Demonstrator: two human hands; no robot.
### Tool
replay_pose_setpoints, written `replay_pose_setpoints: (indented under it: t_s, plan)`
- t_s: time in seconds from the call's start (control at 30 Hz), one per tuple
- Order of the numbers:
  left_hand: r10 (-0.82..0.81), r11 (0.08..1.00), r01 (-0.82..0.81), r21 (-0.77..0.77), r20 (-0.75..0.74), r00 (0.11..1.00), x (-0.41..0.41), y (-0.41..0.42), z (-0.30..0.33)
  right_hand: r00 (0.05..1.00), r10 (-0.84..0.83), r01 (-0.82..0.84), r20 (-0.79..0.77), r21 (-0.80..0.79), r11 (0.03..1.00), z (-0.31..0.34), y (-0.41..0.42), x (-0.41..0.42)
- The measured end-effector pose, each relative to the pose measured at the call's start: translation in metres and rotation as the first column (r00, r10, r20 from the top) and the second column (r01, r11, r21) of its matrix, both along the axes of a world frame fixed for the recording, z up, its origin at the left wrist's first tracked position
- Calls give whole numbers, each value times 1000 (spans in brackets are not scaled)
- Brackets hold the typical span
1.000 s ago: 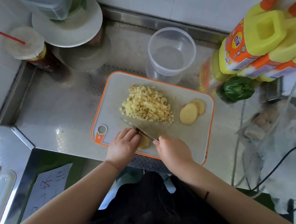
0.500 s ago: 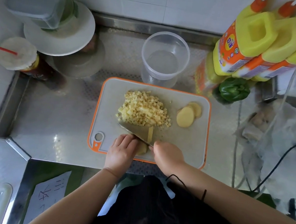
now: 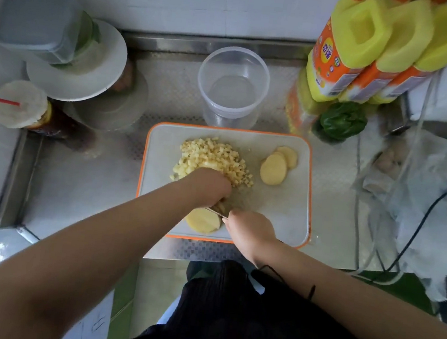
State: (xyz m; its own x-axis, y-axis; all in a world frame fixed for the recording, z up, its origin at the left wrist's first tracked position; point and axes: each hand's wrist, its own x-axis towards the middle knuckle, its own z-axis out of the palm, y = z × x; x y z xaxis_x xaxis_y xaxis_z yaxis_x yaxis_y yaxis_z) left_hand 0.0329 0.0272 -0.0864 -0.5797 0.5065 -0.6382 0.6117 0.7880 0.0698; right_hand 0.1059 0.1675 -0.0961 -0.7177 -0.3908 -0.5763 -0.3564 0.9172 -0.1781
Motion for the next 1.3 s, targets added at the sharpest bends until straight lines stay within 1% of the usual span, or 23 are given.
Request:
replay_pose_setpoints:
  t_s: [0.1, 0.23, 0.4, 0.43, 0.47, 0.5, 0.53, 0.57, 0.6, 0.63, 0.67, 0.7, 0.73, 0.77, 0.83, 0.9, 0.97, 1.07, 1.17, 1.3]
  plan:
    - [2, 1000, -2, -29, -16, 1000, 3, -6, -1, 1000, -13, 13, -1, 9, 1000, 0, 0, 2]
    - [27, 999, -26, -32, 39, 999, 1, -5, -5, 1000, -20, 20, 7, 12, 1000, 0, 0, 3]
    - [22, 998, -17, -67, 66, 998, -6, -4, 1, 1000, -27, 27, -9, -8, 1000, 8, 4, 0]
    - [39, 998, -35, -59, 67, 997, -6, -5, 3, 1000, -30, 30, -8, -9, 1000, 10, 5, 1]
    - [87, 996, -86, -24, 60, 994, -7, -6, 7, 999, -37, 36, -6, -15, 999, 13, 6, 1]
    - [161, 986, -162, 50, 23, 987, -6, -9, 11, 999, -43, 43, -8, -25, 999, 15, 7, 1]
    - [249, 954, -234, 186, -63, 966, -1, -13, 15, 999, -45, 44, -13, -36, 998, 18, 7, 1]
    - [357, 882, -246, 402, -230, 905, 8, -21, 19, 999, -42, 41, -23, -47, 998, 20, 8, 0]
    - [482, 764, -165, 623, -381, 789, 23, -29, 21, 999, -44, 42, -30, -58, 997, 23, 9, -1]
    - [590, 640, -31, 768, -465, 661, 43, -37, 19, 998, -49, 46, -34, -68, 997, 24, 9, -2]
    - [658, 559, 56, 827, -484, 577, 66, -43, 14, 998, -63, 61, -31, -79, 995, 26, 10, -2]
    - [679, 533, 71, 843, -476, 559, 88, -47, 5, 996, -82, 80, -18, -92, 993, 27, 10, -3]
    - [672, 528, 48, 848, -451, 588, 106, -49, -8, 996, -94, 93, -7, -103, 990, 27, 10, -3]
    - [653, 553, -2, 833, -432, 622, 120, -48, -20, 996, -85, 83, -14, -109, 991, 27, 10, -3]
    - [651, 589, -134, 797, -370, 663, 136, -42, -44, 998, -34, 30, -47, -91, 995, 25, 9, 0]
    - [669, 609, -254, 752, -314, 674, 139, -36, -61, 999, -10, 7, -50, -68, 998, 23, 7, 3]
    - [679, 628, -318, 710, -301, 670, 138, -34, -68, 999, 11, -14, -49, -60, 998, 21, 5, 5]
    - [688, 630, -355, 691, -284, 668, 139, -34, -73, 997, 47, -51, -53, -64, 997, 18, 5, 6]
    - [694, 622, -349, 701, -287, 661, 140, -36, -73, 997, 50, -53, -58, -58, 997, 11, 5, 8]
    - [707, 600, -339, 725, -281, 649, 140, -35, -72, 999, 43, -44, -21, -14, 999, 5, 4, 8]
